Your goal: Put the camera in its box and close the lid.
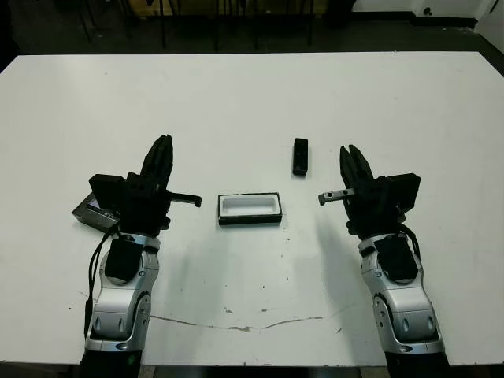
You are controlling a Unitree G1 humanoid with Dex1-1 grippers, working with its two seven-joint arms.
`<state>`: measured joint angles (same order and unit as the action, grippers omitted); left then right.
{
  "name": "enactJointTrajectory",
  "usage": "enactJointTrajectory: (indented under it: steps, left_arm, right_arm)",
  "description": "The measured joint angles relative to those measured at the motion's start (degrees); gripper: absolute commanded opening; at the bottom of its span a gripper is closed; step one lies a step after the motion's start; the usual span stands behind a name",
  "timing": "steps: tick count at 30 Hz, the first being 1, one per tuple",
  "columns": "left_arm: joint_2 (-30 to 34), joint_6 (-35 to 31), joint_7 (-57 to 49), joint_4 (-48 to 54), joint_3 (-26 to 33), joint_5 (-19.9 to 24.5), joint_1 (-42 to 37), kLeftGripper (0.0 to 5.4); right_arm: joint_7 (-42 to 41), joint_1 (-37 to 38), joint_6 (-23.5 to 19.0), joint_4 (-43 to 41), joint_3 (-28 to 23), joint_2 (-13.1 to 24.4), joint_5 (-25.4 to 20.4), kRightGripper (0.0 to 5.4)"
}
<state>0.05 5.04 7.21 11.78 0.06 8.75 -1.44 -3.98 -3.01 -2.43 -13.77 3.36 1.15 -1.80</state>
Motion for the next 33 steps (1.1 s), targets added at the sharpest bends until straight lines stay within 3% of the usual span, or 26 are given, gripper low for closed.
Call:
enactJointTrajectory:
  steps: [15, 21, 25, 33]
  left_arm:
    - [0.0, 0.2, 0.1, 0.0, 0.0, 0.3, 0.0, 0.02]
    - [0.0, 0.4, 0.2, 0.0, 0.0, 0.3, 0.4, 0.02]
    - [-0.1, 0.5, 0.0, 0.0, 0.0, 0.2, 0.6, 0.02]
    - [-0.1, 1.6, 0.0, -0.2, 0.0, -0.1, 0.7, 0.00]
  right_arm:
    - [-0.1, -0.5, -0.3, -0.1, 0.7, 0.3, 1.3, 0.00]
    - [1.5, -9.1, -6.8, -1.2, 0.3, 0.3, 3.2, 0.00]
    - [4.4, -17.9, -12.9, 2.9, -0.9, 0.2, 4.9, 0.00]
    - [7.6, -29.7, -18.6, 18.1, -2.1, -1.4, 5.8, 1.15]
